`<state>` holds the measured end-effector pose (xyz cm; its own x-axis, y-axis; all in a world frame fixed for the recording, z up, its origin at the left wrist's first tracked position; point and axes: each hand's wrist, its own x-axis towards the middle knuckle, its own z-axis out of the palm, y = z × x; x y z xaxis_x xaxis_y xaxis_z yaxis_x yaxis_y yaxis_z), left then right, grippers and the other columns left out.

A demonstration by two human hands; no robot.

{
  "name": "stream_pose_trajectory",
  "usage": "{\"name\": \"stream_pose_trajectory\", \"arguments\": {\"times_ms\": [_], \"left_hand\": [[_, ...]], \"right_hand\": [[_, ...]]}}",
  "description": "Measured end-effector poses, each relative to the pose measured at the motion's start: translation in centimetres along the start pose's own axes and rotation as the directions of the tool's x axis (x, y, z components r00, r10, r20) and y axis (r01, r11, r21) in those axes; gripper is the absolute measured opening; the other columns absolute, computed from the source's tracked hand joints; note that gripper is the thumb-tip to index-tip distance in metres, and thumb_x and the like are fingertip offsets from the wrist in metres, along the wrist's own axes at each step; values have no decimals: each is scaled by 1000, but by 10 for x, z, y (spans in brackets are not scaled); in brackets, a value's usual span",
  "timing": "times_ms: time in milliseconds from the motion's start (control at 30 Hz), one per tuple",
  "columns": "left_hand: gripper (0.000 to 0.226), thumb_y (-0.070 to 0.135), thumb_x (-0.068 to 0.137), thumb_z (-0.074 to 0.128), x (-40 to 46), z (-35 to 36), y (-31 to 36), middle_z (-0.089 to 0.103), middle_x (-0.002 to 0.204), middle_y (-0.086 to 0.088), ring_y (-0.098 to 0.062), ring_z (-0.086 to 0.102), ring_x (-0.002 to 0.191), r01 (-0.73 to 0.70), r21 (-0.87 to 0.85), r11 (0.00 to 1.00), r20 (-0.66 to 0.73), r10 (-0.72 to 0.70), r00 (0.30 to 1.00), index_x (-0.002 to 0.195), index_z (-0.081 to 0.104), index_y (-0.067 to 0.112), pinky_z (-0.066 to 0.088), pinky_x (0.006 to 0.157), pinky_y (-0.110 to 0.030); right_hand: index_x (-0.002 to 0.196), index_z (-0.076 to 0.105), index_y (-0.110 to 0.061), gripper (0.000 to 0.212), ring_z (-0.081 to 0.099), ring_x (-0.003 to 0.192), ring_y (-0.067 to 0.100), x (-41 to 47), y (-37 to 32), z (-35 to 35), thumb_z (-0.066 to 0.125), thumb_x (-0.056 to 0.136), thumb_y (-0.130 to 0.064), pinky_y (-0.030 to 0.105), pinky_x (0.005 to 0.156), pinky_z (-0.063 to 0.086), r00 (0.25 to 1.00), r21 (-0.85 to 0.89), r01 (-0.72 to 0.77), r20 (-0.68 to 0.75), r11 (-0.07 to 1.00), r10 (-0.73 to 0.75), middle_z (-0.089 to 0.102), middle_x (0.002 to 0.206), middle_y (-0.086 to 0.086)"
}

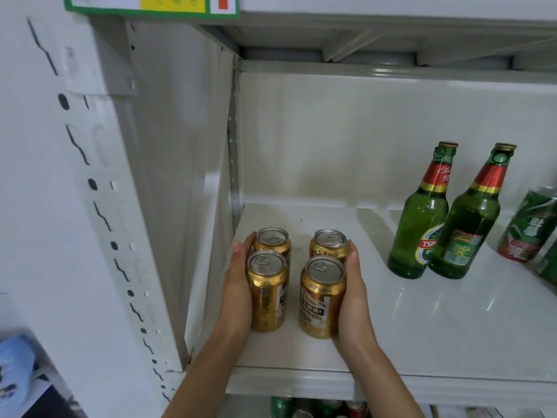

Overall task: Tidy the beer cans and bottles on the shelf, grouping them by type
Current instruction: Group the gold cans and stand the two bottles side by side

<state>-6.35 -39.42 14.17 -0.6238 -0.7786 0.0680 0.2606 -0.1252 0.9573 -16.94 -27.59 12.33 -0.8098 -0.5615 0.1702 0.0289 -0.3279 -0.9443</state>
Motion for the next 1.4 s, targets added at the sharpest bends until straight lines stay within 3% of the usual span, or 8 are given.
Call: {"name": "stream_pose_trajectory", "arguments": {"times_ms": [133,267,567,667,867,1033,1200,1400], "left_hand": [[49,54,108,27,0,9,-4,75,122,7,-14,71,115,-8,-23,1000,-20,8,1000,139,60,38,51,105,-44],[46,47,109,26,-3,9,-4,78,114,5,-14,74,107,-46,-65,997,-15,45,999,127,67,34,54,92,-37],[47,45,110,27,23,3,-8,79,113,1,-19,74,108,-75,-72,995,-164,62,984,123,70,32,54,99,-43],[48,48,109,26,30,0,-6,79,113,5,-15,74,108,-86,-28,996,-199,79,977,123,70,36,54,100,-42],[54,52,110,22,27,-8,-2,78,116,6,-8,73,106,-102,9,995,-189,102,977,133,65,31,54,97,-33],[56,62,105,25,27,-9,-4,72,130,9,-12,66,123,-71,-28,997,-164,66,984,142,57,35,46,112,-43],[53,62,105,27,30,-8,-4,69,135,5,-13,66,122,-33,-82,996,-134,22,991,144,53,37,47,110,-42],[58,56,108,20,28,-5,-6,74,126,4,-14,69,119,-35,-47,998,-120,29,992,144,56,29,51,104,-36]], "right_hand": [[138,62,-24,69,69,120,26,6,-8,10,39,89,-66,52,109,49,995,109,-101,39,989,97,74,127,8],[115,76,-23,60,72,113,30,13,-6,11,33,97,-60,50,104,52,986,153,-152,95,976,139,77,117,14],[125,67,-12,61,70,116,32,25,0,28,37,95,-56,46,100,56,991,212,-108,100,971,88,75,121,16],[136,60,-9,65,65,124,38,31,0,37,36,99,-56,56,110,49,991,179,-114,87,977,100,70,129,21],[135,62,-22,63,68,122,29,38,2,36,34,97,-64,58,113,44,985,134,-121,138,984,102,73,128,11],[156,39,-35,118,59,135,18,34,2,32,64,57,-94,53,119,39,990,116,-74,126,990,60,61,147,-5],[144,53,-29,68,66,126,18,29,5,33,31,94,-68,52,115,44,985,52,-23,171,998,13,71,134,-1],[129,59,-50,80,67,123,11,31,6,35,34,70,-98,44,112,47,994,-49,-43,94,998,48,74,127,-9]]}}
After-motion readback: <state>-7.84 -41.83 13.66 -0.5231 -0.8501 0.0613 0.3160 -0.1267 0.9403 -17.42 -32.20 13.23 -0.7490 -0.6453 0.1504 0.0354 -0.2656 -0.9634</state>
